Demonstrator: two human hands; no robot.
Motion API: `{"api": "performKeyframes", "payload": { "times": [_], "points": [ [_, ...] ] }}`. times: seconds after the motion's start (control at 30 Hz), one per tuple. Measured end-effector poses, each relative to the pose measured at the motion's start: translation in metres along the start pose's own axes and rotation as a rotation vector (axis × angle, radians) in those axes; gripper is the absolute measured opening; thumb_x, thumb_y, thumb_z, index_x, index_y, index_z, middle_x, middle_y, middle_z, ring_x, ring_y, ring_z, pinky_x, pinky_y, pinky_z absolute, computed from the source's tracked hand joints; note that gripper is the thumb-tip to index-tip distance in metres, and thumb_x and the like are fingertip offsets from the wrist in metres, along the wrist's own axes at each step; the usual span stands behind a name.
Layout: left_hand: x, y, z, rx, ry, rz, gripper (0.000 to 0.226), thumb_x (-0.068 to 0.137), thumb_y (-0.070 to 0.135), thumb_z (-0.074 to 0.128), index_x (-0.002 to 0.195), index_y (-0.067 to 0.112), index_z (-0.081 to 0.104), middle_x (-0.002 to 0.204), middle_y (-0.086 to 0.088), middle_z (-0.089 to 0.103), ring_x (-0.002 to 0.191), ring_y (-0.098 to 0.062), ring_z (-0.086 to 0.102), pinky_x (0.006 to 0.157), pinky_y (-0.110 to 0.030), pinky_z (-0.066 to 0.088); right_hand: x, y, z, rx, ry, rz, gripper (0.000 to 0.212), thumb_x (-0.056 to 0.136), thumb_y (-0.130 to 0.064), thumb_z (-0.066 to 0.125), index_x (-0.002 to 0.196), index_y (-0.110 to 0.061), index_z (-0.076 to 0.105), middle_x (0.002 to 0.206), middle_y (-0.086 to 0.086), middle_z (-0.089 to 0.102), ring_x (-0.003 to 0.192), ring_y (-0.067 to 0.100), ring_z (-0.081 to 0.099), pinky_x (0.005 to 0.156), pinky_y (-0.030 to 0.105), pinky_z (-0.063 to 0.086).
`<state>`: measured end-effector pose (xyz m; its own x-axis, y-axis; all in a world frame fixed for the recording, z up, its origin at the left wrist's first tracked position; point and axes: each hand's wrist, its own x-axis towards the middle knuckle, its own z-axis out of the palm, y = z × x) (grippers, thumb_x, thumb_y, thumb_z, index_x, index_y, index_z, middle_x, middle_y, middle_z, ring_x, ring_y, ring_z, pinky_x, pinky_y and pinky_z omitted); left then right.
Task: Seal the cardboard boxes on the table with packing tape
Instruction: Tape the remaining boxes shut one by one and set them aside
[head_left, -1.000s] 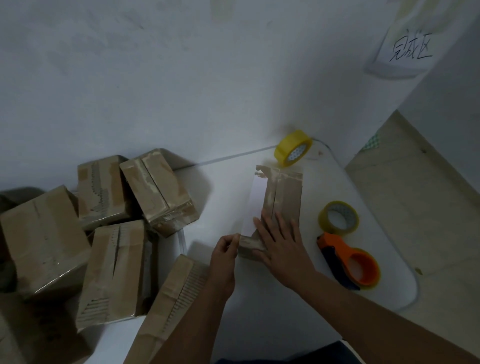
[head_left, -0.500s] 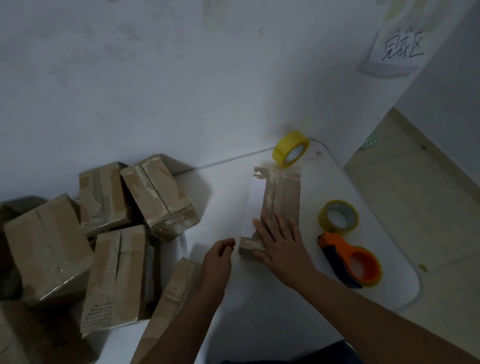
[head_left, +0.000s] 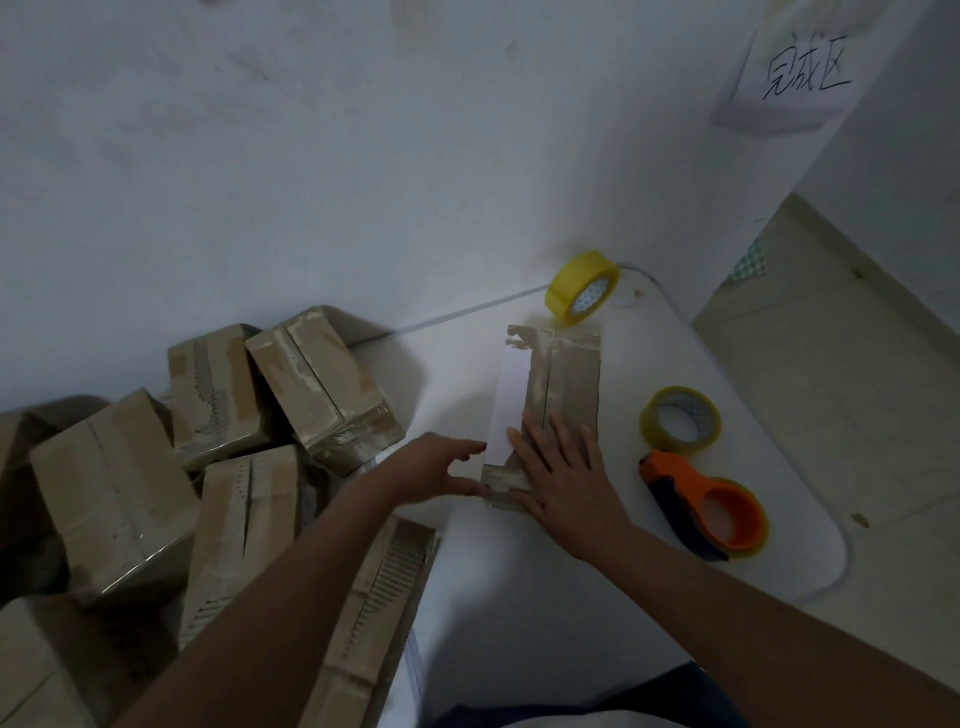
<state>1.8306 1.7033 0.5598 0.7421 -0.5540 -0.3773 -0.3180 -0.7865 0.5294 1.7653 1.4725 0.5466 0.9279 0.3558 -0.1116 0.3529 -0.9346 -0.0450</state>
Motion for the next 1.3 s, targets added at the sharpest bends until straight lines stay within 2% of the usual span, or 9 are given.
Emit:
{"api": "performKeyframes", "payload": {
  "times": [0.27, 0.4, 0.6, 0.73, 0.87, 1.0, 1.07, 1.17, 1.3],
  "points": [
    [0.006, 0.011, 0.019, 0.021, 0.049, -0.005, 0.077, 0.082, 0.04, 0.077, 0.145, 0.019, 0.038, 0.143, 0.0, 0.05, 0.101, -0.011, 0.064, 0.085, -0.034, 0.054, 0.0, -0.002, -0.002, 0.018, -0.012, 0.006, 0.069, 0.094, -0.055, 0.028, 0.151, -0.018, 0.03, 0.158, 0.011, 0.028, 0.144, 0.036, 0.025, 0.112, 0.056, 0.016],
    [-0.006, 0.012, 0.026, -0.047, 0.03, -0.046, 0.091, 0.082, 0.028, 0.08, 0.154, 0.023, 0.024, 0.161, 0.003, 0.023, 0.116, -0.016, 0.058, 0.09, -0.028, 0.052, 0.001, 0.0, 0.0, 0.061, -0.068, -0.007, 0.071, 0.092, -0.057, 0.029, 0.151, -0.018, 0.031, 0.157, 0.01, 0.029, 0.143, 0.036, 0.026, 0.111, 0.056, 0.017],
    [-0.031, 0.02, 0.014, -0.226, 0.236, -0.195, 0.062, 0.094, 0.032, 0.065, 0.149, 0.022, 0.037, 0.155, -0.001, 0.038, 0.117, -0.011, 0.059, 0.089, -0.017, 0.046, 0.007, 0.019, -0.021, 0.386, 0.02, 0.032, 0.086, 0.085, -0.072, -0.006, 0.155, -0.025, 0.011, 0.162, -0.001, -0.003, 0.147, 0.016, -0.015, 0.12, 0.046, 0.002],
    [-0.019, 0.057, 0.021, -0.135, 0.39, -0.193, 0.067, 0.098, 0.041, 0.056, 0.153, 0.014, 0.029, 0.163, -0.006, 0.022, 0.147, -0.021, 0.03, 0.115, -0.03, 0.027, 0.001, 0.031, -0.037, 0.775, 0.077, 0.308, 0.061, 0.103, -0.045, 0.031, 0.154, -0.014, 0.019, 0.163, 0.001, 0.001, 0.149, 0.017, 0.008, 0.111, 0.02, 0.009],
    [0.001, 0.102, 0.041, 0.043, 0.251, -0.33, 0.103, 0.086, 0.078, 0.039, 0.157, 0.012, 0.004, 0.163, -0.022, -0.008, 0.151, -0.036, 0.007, 0.12, -0.047, 0.015, -0.018, 0.031, -0.038, 0.85, 0.046, 0.266, 0.052, 0.103, -0.036, 0.038, 0.151, -0.018, 0.027, 0.158, 0.001, 0.025, 0.143, 0.015, 0.027, 0.115, 0.028, 0.024],
    [0.014, 0.122, 0.061, 0.155, 0.24, -0.398, 0.142, 0.045, 0.104, -0.003, 0.156, 0.016, -0.012, 0.157, -0.029, -0.025, 0.147, -0.046, -0.017, 0.118, -0.057, -0.003, -0.036, 0.041, -0.035, 0.963, 0.156, 0.317, 0.043, 0.103, -0.026, 0.043, 0.145, -0.02, 0.037, 0.145, -0.004, 0.043, 0.129, 0.011, 0.046, 0.104, 0.024, 0.037],
    [0.019, 0.122, 0.057, 0.163, 0.185, -0.4, 0.133, 0.058, 0.101, 0.016, 0.155, 0.015, -0.015, 0.155, -0.029, -0.028, 0.146, -0.046, -0.021, 0.117, -0.059, -0.006, -0.042, 0.05, -0.035, 0.96, 0.194, 0.351, 0.042, 0.101, -0.019, 0.047, 0.142, -0.014, 0.039, 0.137, -0.007, 0.042, 0.122, 0.009, 0.048, 0.096, 0.016, 0.035],
    [0.022, 0.106, 0.023, 0.259, 0.026, -0.32, 0.121, 0.08, 0.072, 0.059, 0.155, 0.014, -0.017, 0.156, -0.024, -0.031, 0.146, -0.042, -0.024, 0.117, -0.062, -0.006, -0.043, 0.068, -0.031, 0.914, 0.235, 0.406, 0.044, 0.099, -0.017, 0.052, 0.141, -0.01, 0.04, 0.148, 0.004, 0.038, 0.134, 0.022, 0.043, 0.107, 0.028, 0.036],
    [0.016, 0.08, -0.026, 0.496, -0.149, -0.214, 0.111, 0.087, 0.033, 0.071, 0.156, 0.019, -0.015, 0.161, -0.003, -0.029, 0.15, -0.035, -0.016, 0.117, -0.063, 0.003, -0.036, 0.081, -0.036, 0.835, 0.265, 0.44, 0.046, 0.099, -0.019, 0.052, 0.141, -0.005, 0.04, 0.155, 0.013, 0.027, 0.145, 0.025, 0.023, 0.11, 0.018, 0.016]
  ]
}}
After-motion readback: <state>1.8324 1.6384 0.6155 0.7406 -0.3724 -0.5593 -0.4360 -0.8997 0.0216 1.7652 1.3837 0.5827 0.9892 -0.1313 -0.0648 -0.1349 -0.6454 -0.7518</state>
